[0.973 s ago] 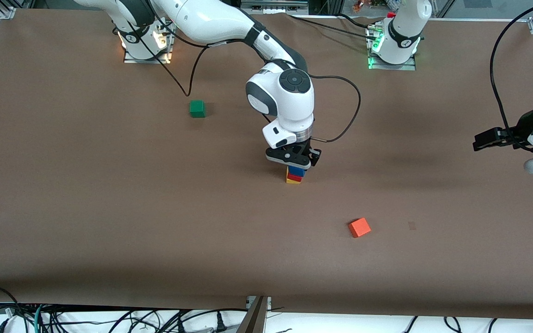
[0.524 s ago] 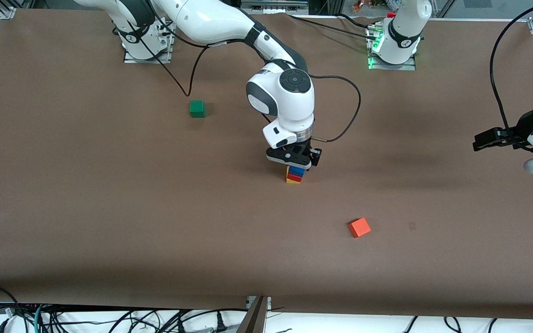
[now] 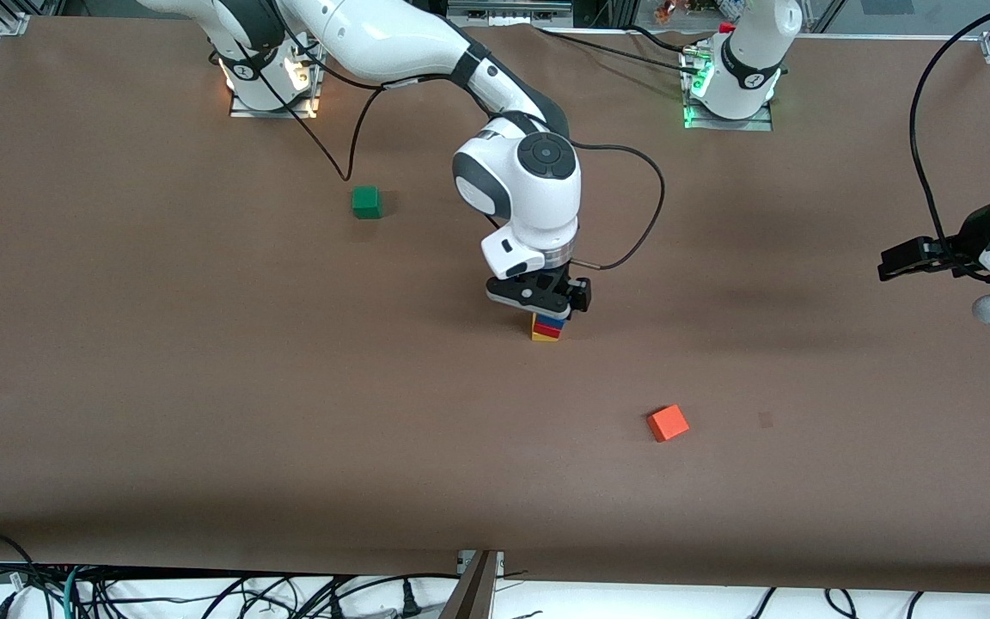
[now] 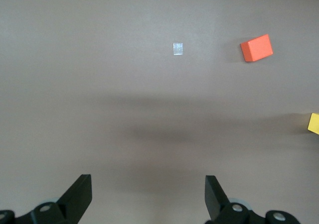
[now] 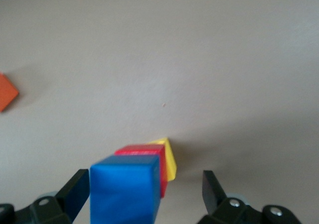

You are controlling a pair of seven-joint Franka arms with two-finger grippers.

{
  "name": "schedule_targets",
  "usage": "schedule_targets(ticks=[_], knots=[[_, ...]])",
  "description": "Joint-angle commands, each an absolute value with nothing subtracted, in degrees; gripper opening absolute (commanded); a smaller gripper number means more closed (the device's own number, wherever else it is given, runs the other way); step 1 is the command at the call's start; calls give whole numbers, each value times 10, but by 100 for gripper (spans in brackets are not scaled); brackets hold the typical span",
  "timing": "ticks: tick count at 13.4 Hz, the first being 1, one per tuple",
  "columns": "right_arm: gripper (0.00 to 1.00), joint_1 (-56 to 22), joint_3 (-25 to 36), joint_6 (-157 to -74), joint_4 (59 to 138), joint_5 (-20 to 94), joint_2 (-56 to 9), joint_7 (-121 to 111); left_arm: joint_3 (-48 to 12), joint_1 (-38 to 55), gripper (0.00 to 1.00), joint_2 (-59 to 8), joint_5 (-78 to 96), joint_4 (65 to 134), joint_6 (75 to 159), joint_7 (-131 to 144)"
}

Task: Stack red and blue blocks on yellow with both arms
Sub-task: 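Open the right gripper and draw it back from the stack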

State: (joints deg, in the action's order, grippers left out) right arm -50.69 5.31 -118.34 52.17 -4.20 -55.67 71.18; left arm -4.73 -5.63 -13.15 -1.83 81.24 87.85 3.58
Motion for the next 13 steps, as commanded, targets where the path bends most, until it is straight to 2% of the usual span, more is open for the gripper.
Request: schedule_targets(ticks=[1, 6, 8, 10, 13], knots=[[100, -462, 45, -1121, 514, 0, -512, 703, -45, -55, 100, -123, -10, 818, 883, 32], [100, -351, 47, -1022, 519, 64, -423, 556, -45, -54, 100, -123, -10, 818, 883, 31], [100, -300, 50, -955, 560, 80, -371, 434, -46, -54, 100, -123, -10, 818, 883, 31], [100, -264, 52, -942, 641, 81, -305, 348, -46, -54, 100, -123, -10, 818, 883, 32], [100, -208, 49, -996, 868, 77, -131, 235, -46, -54, 100, -123, -10, 818, 883, 32]])
